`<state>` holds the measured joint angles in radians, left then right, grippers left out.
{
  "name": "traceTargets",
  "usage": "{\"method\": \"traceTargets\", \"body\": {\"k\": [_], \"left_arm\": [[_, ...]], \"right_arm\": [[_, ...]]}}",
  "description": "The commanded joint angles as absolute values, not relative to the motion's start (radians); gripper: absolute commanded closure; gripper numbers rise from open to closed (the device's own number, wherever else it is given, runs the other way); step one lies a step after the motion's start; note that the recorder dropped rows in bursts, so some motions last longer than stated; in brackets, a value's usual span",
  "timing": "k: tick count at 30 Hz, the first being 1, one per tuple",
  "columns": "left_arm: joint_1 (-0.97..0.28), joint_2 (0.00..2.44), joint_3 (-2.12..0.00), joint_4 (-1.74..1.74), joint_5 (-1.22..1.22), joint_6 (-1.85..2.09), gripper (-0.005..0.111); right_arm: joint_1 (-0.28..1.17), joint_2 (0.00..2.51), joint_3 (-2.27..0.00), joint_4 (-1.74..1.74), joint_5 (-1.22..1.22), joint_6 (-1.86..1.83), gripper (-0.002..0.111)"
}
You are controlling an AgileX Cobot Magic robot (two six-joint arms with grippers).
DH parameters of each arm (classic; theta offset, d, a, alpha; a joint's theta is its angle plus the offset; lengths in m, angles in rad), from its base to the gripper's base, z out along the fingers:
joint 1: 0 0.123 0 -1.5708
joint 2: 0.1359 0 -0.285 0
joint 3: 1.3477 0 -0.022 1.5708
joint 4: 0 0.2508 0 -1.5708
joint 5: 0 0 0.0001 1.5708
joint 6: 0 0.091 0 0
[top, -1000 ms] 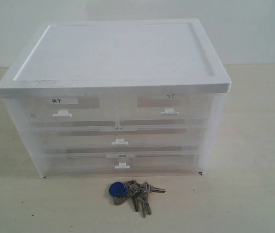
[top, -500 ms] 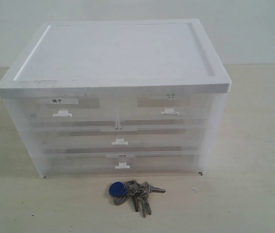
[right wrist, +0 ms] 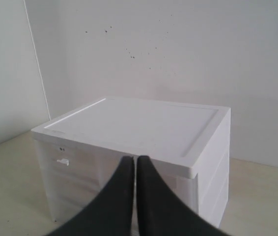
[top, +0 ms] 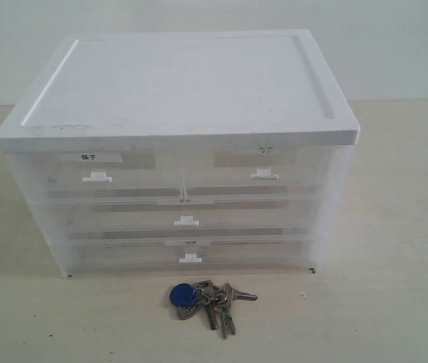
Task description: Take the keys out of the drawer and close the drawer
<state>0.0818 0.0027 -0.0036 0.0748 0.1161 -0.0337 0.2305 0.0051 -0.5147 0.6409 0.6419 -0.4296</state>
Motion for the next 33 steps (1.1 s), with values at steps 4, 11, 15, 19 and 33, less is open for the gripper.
{"method": "traceTargets", "body": {"k": [4, 11, 15, 19, 33], "left_arm": [[0.086, 0.0, 0.0, 0.063, 0.266, -0.03, 0.102], [0.086, 0.0, 0.0, 0.063, 0.3, -0.03, 0.102], [0.086, 0.0, 0.0, 0.063, 0.3, -0.03, 0.102], [0.086, 0.0, 0.0, 0.063, 0.3, -0.03, 0.102], [0.086, 0.0, 0.0, 0.063, 0.3, -0.03, 0.102]], "right_arm": [[0.231, 0.0, -0.51, 0.644, 0.64, -0.425, 0.108], [0.231, 0.0, -0.51, 0.644, 0.64, -0.425, 0.108], [0.231, 0.0, -0.51, 0.644, 0.64, -0.425, 0.108], [0.231, 0.0, -0.51, 0.644, 0.64, -0.425, 0.108], [0.231, 0.0, -0.51, 0.644, 0.64, -0.425, 0.108]]}}
